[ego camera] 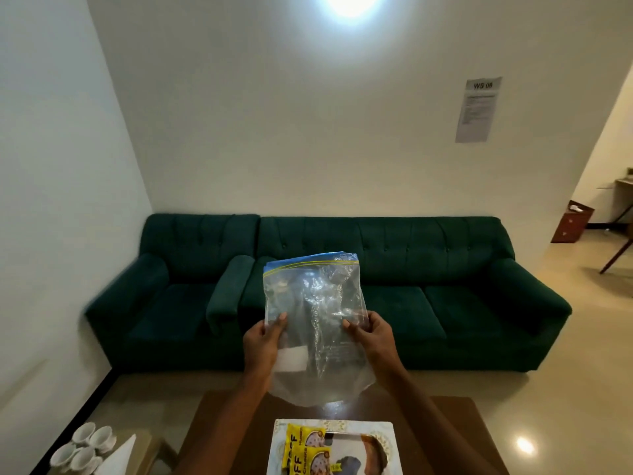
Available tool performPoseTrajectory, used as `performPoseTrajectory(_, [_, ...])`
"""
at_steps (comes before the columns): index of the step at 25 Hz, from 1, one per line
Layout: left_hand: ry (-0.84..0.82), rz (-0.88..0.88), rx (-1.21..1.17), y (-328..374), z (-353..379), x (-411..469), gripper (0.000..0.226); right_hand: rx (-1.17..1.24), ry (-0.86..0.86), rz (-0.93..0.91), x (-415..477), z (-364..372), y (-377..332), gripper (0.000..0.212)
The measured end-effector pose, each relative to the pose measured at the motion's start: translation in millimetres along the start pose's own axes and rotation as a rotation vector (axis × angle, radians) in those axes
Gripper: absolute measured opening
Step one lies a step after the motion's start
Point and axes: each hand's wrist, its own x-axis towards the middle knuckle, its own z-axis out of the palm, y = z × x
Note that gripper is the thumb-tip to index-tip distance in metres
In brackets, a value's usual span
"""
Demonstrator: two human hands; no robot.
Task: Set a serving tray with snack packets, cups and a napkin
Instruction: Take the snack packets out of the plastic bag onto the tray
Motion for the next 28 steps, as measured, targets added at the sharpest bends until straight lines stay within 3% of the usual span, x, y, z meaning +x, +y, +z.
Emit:
performPoseTrajectory(3, [0.093,0.061,-0.007,-2.8,24.0,-11.0,0.028,0.071,0.042,-0.01,4.0,-33.5,-1.0,0.032])
performPoseTrajectory(12, [0.174,0.114,0.095,-15.7,33.4,-38.5,0.024,0.085,-0.009,0.088,2.7,-87.4,-4.5,0.02])
performPoseTrajectory(15, [0.21,0.174,0.141,-9.6,32.3,-42.2,0.039,-0.036,-0.023,0.092,1.3,-84.2,-11.9,0.041])
performPoseTrajectory(19, [0.129,0.304,0.301,-4.9,21.3,-39.6,0.023,-0.176,-0.251,-0.032,0.8,-75.9,-23.4,0.076])
performPoseTrajectory(20, [0.043,0.288,0.3,-0.3,15.9,-38.9,0.03,-0.252,-0.281,-0.044,-0.1,-73.1,-26.3,0.079])
performPoseTrajectory(22, [-0.171,0.258,0.353,7.5,4.1,-35.0,0.066,-0.368,-0.243,-0.035,-1.0,-68.6,-31.3,0.078])
performPoseTrajectory(24, [-0.254,0.249,0.572,15.6,-1.2,-32.6,0.091,-0.479,-0.167,-0.039,-0.5,-66.0,-36.2,0.07])
performPoseTrajectory(25, [-0.215,0.287,0.695,19.1,-1.5,-30.8,0.086,-0.549,-0.128,-0.047,0.2,-64.7,-38.1,0.064])
performPoseTrajectory(28, [-0.023,0.45,0.881,30.6,-0.9,-24.9,0.034,-0.799,-0.023,-0.07,4.4,-59.4,-42.2,0.038])
